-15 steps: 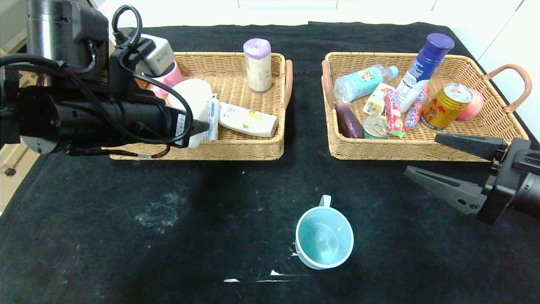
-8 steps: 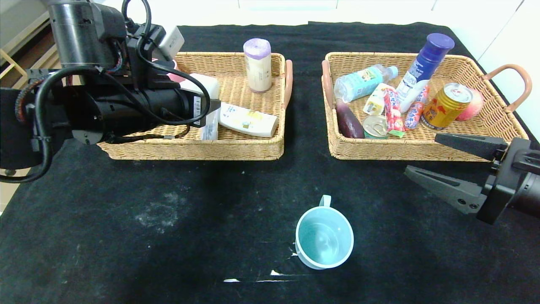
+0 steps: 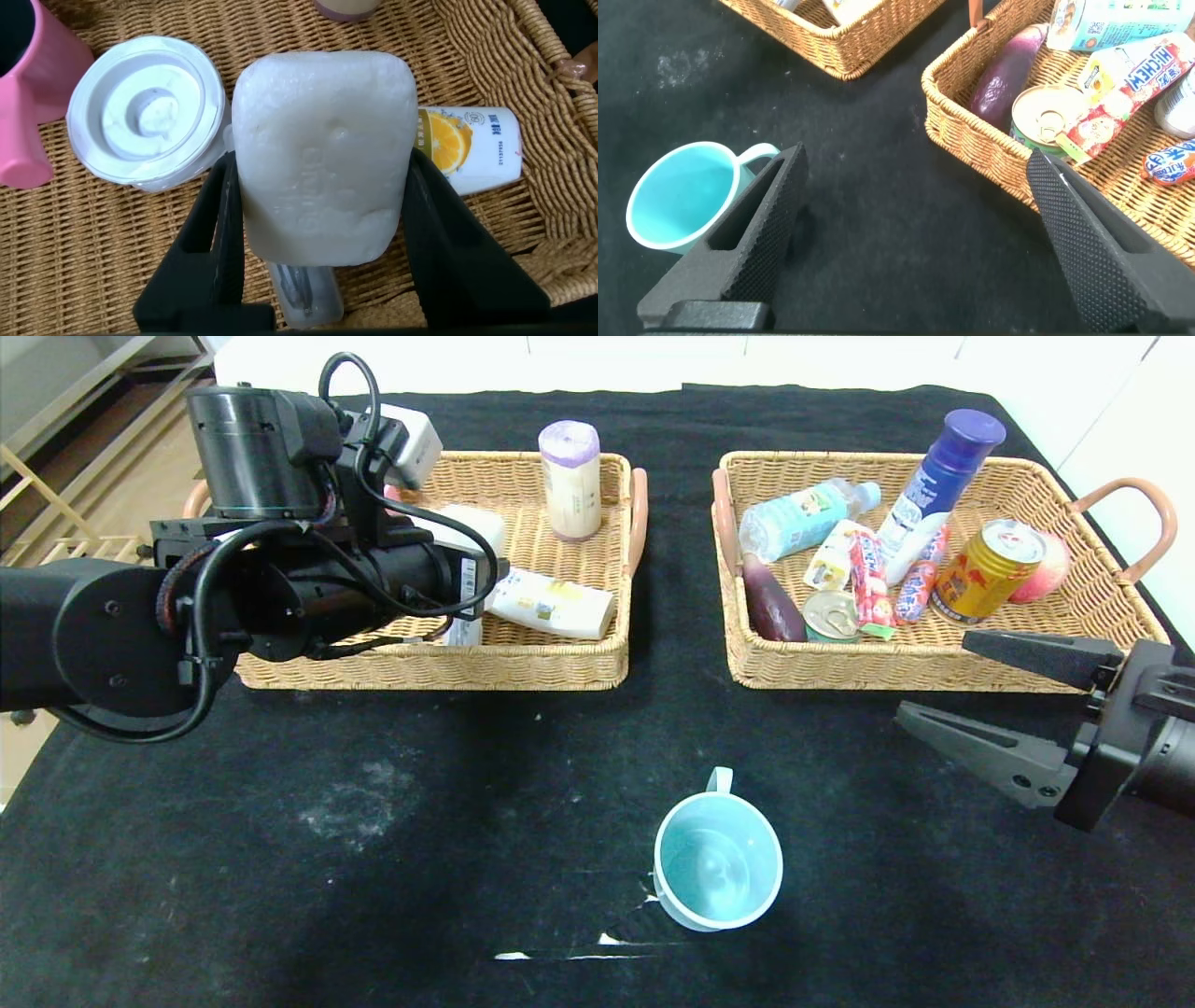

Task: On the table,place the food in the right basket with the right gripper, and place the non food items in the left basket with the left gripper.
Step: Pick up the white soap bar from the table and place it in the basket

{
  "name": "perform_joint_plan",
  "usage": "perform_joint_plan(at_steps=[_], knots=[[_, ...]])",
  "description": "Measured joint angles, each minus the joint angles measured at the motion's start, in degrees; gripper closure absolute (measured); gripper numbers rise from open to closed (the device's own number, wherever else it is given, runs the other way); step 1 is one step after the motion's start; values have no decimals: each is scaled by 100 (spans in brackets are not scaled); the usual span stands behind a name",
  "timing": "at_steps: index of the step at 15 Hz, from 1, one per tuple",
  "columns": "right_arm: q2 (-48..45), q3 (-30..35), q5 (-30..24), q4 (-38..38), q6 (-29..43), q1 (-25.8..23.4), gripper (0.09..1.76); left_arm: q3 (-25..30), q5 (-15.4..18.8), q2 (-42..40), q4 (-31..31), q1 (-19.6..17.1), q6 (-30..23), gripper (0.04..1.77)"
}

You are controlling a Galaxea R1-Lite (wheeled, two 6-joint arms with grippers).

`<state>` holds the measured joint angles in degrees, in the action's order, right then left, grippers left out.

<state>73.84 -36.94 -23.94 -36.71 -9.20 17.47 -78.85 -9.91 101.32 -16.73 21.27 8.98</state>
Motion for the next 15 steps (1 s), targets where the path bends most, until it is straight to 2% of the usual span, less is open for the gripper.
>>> perform_joint_plan(at_steps=[3, 6, 11, 15], knots=[[2, -2, 0, 0, 0, 0, 14, -26, -17, 65, -5, 0, 0, 80], [5, -5, 0, 0, 0, 0, 14, -30, -22, 76, -11, 0, 35, 56], [6, 1, 2, 2, -2, 0, 14, 57, -23, 0, -2, 2, 40, 35], [2, 4, 2, 0, -5, 0, 14, 634, -50, -521, -6, 85, -6, 25]])
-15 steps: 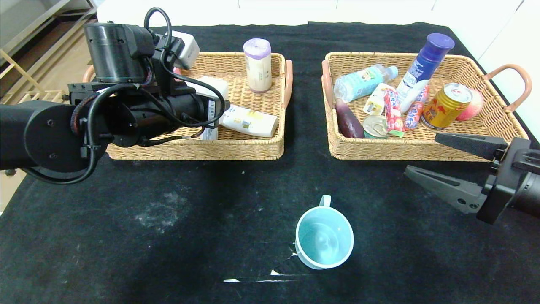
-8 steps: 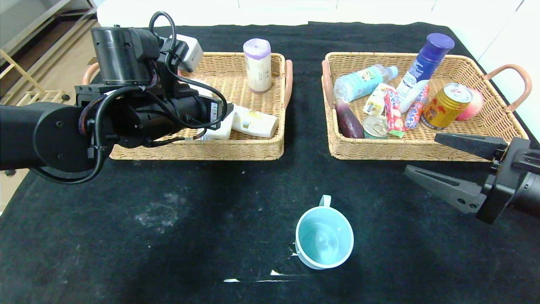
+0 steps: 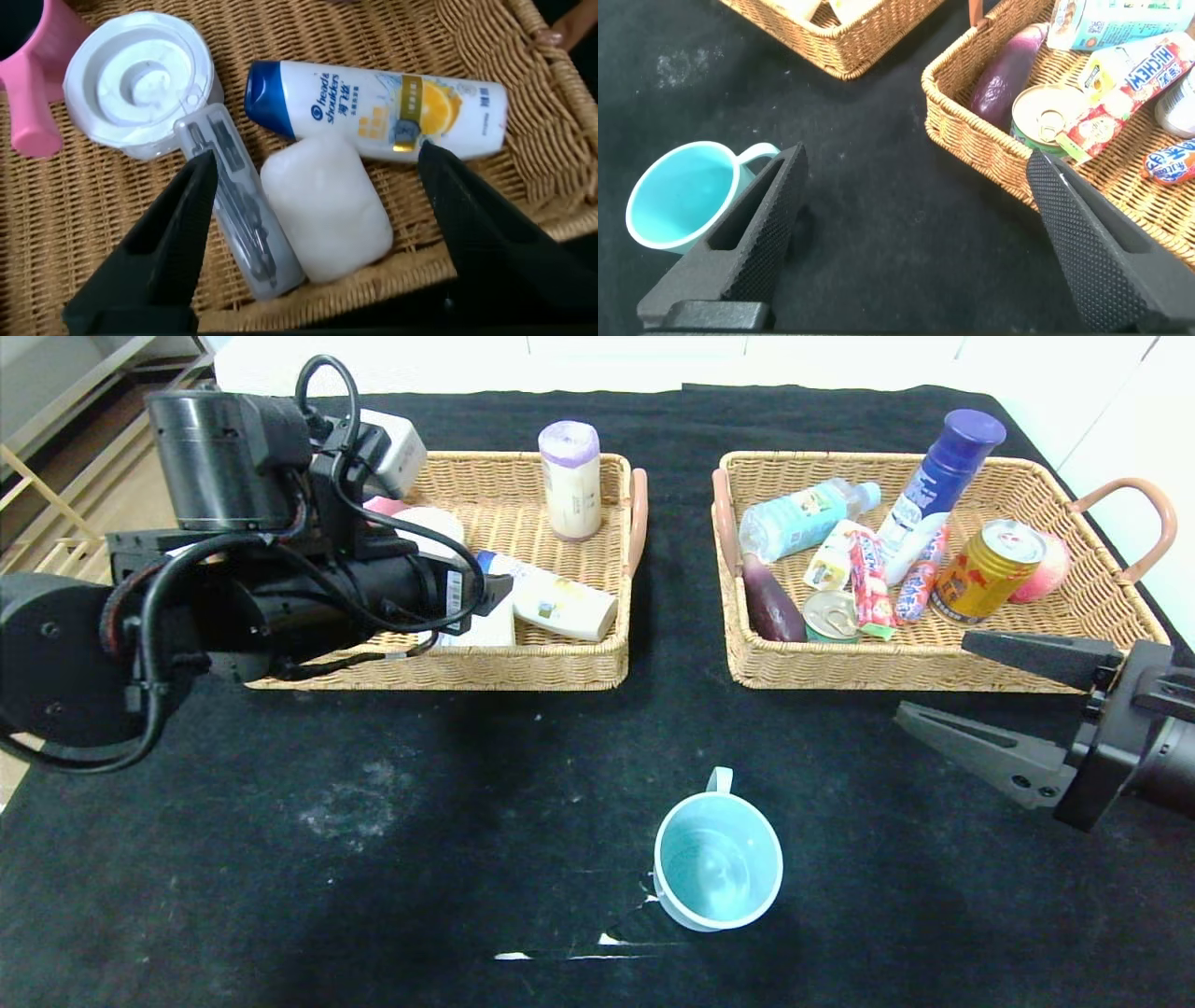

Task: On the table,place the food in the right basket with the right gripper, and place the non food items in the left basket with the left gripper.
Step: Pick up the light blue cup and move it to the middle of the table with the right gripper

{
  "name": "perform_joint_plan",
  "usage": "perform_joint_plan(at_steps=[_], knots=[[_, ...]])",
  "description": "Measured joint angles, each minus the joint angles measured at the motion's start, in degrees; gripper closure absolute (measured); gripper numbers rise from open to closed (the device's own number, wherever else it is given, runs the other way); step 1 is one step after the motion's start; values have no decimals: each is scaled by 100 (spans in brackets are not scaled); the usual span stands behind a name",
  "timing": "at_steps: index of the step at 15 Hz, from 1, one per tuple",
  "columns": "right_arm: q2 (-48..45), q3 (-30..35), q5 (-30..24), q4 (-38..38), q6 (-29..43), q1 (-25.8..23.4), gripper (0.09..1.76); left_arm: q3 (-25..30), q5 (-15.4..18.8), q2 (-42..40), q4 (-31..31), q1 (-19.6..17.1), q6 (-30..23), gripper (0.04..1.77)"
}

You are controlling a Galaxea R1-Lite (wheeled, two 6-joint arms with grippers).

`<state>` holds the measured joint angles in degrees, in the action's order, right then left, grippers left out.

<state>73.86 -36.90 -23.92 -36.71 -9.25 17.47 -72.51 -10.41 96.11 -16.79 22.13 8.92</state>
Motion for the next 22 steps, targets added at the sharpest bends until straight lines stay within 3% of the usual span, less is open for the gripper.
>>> perform_joint_plan(at_steps=[4, 5, 8, 11, 15, 22], knots=[[11, 17, 0, 0, -9, 6, 14, 962, -22, -1091, -93, 88, 6, 19], [20, 22, 0, 0, -9, 6, 14, 1264, -22, -1370, -341, 94, 17, 17], [44, 46, -2, 2, -15, 44, 14, 2263, -44, -1980, -1841, 155, 168, 15], [55, 55, 5, 0, -17, 68, 14, 2940, -223, -2243, -2676, 577, 311, 13], [41, 55, 9, -2, -15, 66, 14, 3251, -425, -2310, -2764, 1062, 321, 12], [-41, 41, 20, 2, 0, 50, 14, 3082, -480, -1841, -2750, 1429, 686, 11]])
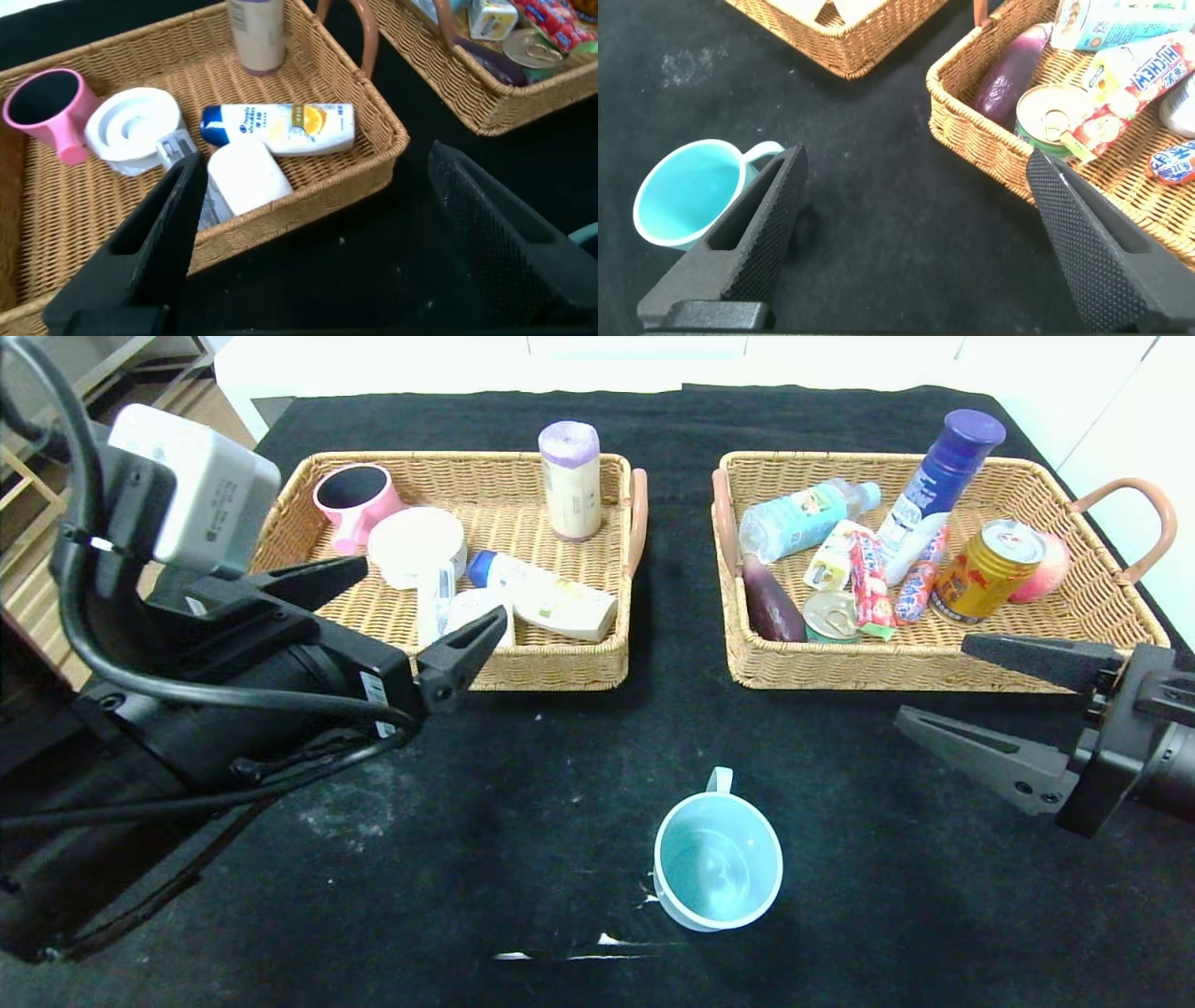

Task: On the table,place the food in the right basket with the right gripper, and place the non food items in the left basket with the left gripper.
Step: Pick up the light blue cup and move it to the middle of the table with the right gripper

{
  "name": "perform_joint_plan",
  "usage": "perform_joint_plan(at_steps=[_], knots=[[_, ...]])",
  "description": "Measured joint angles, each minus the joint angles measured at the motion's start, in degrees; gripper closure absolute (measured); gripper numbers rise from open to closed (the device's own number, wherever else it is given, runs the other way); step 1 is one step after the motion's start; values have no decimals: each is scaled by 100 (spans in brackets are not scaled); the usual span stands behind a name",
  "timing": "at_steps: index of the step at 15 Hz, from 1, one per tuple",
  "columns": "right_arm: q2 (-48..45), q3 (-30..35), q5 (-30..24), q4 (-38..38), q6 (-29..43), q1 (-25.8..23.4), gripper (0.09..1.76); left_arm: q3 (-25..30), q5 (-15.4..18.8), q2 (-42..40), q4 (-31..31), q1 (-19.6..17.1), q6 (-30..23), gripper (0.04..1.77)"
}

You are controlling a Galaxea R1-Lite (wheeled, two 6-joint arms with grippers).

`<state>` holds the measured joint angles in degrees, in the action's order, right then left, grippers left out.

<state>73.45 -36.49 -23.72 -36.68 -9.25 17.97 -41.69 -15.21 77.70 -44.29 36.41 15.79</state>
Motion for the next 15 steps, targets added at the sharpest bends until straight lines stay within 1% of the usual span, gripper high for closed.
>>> perform_joint_plan(at_steps=[3, 4, 6, 9, 10, 11, 14, 15], knots=[[4, 0, -2, 0, -6, 0, 14, -116, -40, 272, 74, 101, 63, 11], [6, 0, 0, 0, -6, -6, 14, -194, -68, 361, 206, 110, 80, 11], [9, -4, 2, 0, -6, -11, 14, -428, -178, 496, 730, 189, 105, 11], [11, -6, 7, 0, -9, -15, 14, -725, -190, 551, 1626, 283, 80, 10], [11, -9, 5, 0, -9, -15, 14, -795, -110, 505, 1896, 291, 69, 10], [11, -9, 5, 0, -9, -15, 14, -828, 78, 429, 2210, 291, 59, 10], [11, -6, 5, 0, -9, 2, 14, -866, 931, 74, 3082, 295, 46, 10], [9, 2, 7, 0, -13, 7, 14, -856, 1117, -41, 3134, 295, 61, 10]])
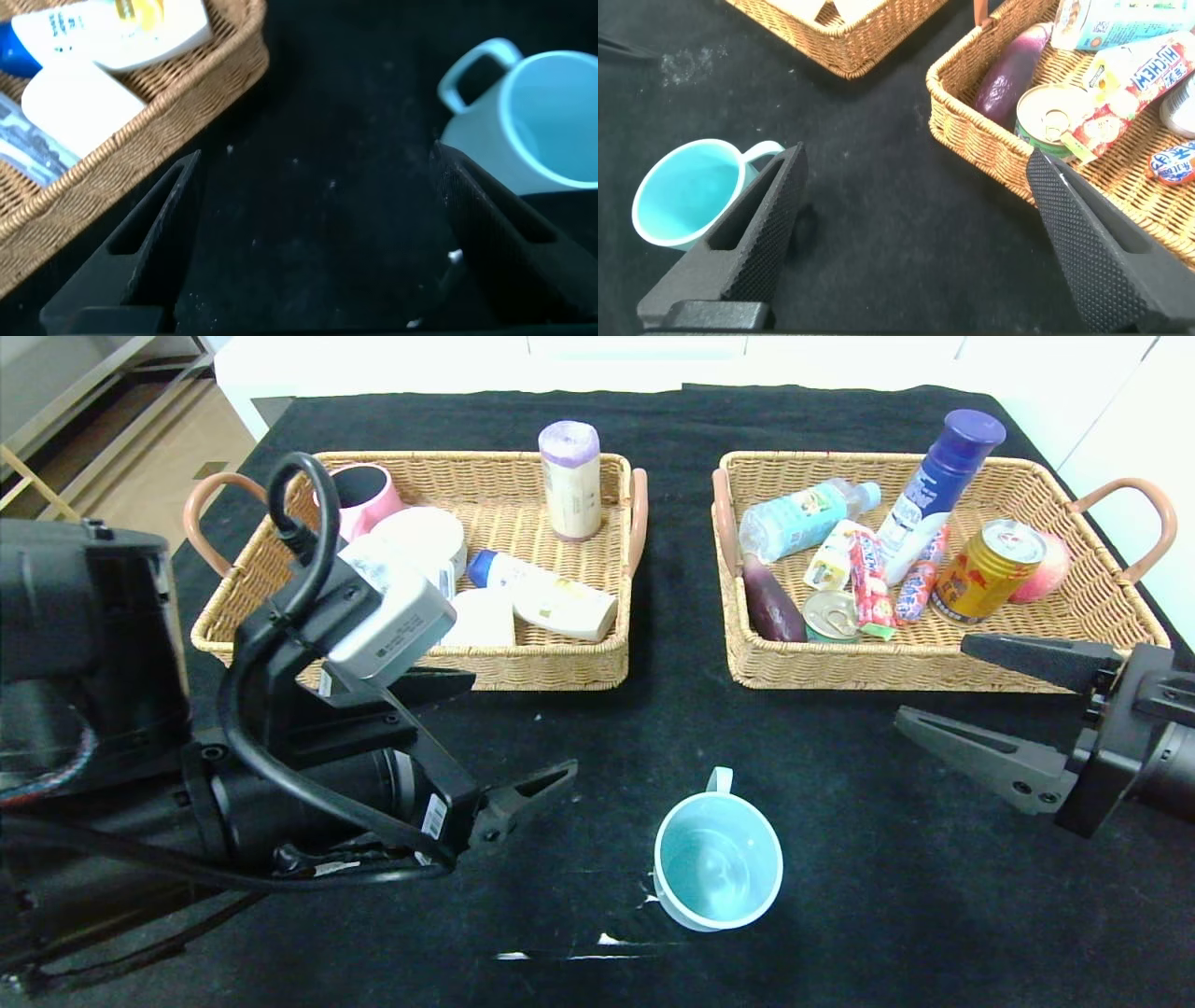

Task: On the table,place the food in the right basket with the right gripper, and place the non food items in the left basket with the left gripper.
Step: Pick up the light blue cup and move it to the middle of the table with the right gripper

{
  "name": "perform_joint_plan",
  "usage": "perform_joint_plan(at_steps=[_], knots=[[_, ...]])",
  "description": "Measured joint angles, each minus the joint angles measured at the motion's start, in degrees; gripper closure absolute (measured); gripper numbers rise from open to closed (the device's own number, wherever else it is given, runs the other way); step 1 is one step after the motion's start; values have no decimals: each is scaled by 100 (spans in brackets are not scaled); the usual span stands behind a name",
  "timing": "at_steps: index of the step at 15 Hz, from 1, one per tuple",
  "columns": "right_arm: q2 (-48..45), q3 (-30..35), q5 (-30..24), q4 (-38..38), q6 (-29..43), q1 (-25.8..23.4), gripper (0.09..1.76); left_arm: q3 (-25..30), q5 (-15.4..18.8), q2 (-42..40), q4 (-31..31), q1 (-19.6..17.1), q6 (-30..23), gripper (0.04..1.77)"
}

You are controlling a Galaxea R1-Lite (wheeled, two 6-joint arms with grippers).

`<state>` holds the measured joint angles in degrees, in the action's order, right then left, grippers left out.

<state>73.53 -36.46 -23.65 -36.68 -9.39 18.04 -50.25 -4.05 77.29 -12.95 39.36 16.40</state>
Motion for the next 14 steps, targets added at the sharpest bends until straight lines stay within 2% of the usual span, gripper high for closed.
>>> perform_joint_plan(at_steps=[3, 9, 11, 14], knots=[[-5, 13, 0, 2, -9, 11, 14, 98, 595, -224, 39, 0, 13, 10], [-39, 33, -10, 5, -12, 54, 14, 102, 630, -213, -28, 0, 61, 9], [-138, 74, 50, 63, -17, 334, 14, 117, 633, -213, -41, 0, 50, 9], [-276, -33, 767, 551, -20, 1068, 14, 196, 639, -343, -35, -9, -2, 9]])
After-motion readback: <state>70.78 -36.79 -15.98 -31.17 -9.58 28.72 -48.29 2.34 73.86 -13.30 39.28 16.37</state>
